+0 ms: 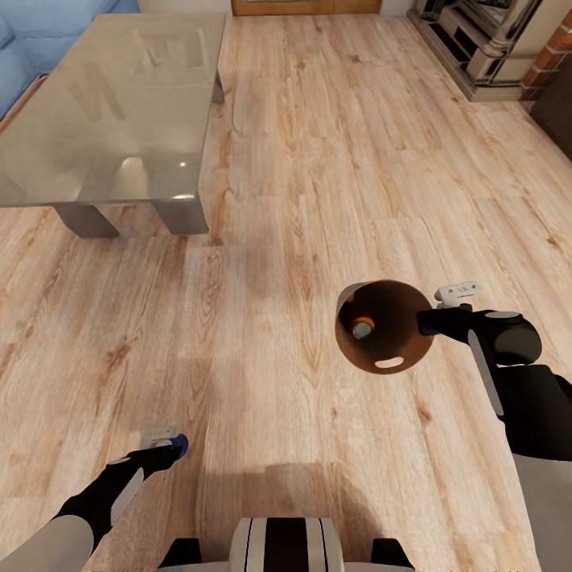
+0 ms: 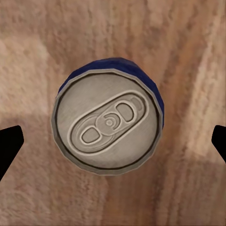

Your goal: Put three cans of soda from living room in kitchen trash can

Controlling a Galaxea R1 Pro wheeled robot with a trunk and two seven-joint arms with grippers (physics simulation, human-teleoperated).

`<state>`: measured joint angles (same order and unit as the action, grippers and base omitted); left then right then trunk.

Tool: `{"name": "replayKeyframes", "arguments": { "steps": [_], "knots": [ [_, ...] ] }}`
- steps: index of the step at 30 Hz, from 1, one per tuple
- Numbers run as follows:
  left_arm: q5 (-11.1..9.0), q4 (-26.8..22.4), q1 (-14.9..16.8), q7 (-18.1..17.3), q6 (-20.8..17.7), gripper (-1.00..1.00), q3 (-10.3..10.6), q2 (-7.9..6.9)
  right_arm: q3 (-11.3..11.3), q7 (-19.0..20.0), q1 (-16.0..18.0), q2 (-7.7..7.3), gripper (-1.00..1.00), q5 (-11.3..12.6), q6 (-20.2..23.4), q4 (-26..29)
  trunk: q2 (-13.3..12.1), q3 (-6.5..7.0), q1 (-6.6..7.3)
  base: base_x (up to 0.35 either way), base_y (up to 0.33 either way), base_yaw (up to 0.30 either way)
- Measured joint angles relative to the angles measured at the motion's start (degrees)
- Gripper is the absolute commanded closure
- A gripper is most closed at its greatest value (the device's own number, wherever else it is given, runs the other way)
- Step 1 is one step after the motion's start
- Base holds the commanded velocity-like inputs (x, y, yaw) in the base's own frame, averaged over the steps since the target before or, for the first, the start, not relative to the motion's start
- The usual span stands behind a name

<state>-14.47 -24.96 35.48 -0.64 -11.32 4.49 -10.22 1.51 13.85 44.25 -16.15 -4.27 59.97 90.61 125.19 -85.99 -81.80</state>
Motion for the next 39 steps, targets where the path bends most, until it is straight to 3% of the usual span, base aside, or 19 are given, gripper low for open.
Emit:
{"name": "replayKeyframes", "arguments": {
  "steps": [20, 39],
  "knots": [
    [-0.2, -0.71, 0.55, -0.04, -0.47, -1.0, -0.09, -0.35, 0.59, 0.0, -0.15, 0.05, 1.0, -0.24, -0.02, -0.02, 0.0, -1.78, 0.0, 0.01, 0.001, 0.0],
    [-0.2, -0.25, 1.46, 0.03, 0.42, -1.0, -0.17, -0.51, 0.75, 0.0, -0.25, 0.06, 1.0, -0.09, 0.0, -0.02, 0.79, -2.31, -0.43, 0.051, 0.032, 0.0]
  ]
}}
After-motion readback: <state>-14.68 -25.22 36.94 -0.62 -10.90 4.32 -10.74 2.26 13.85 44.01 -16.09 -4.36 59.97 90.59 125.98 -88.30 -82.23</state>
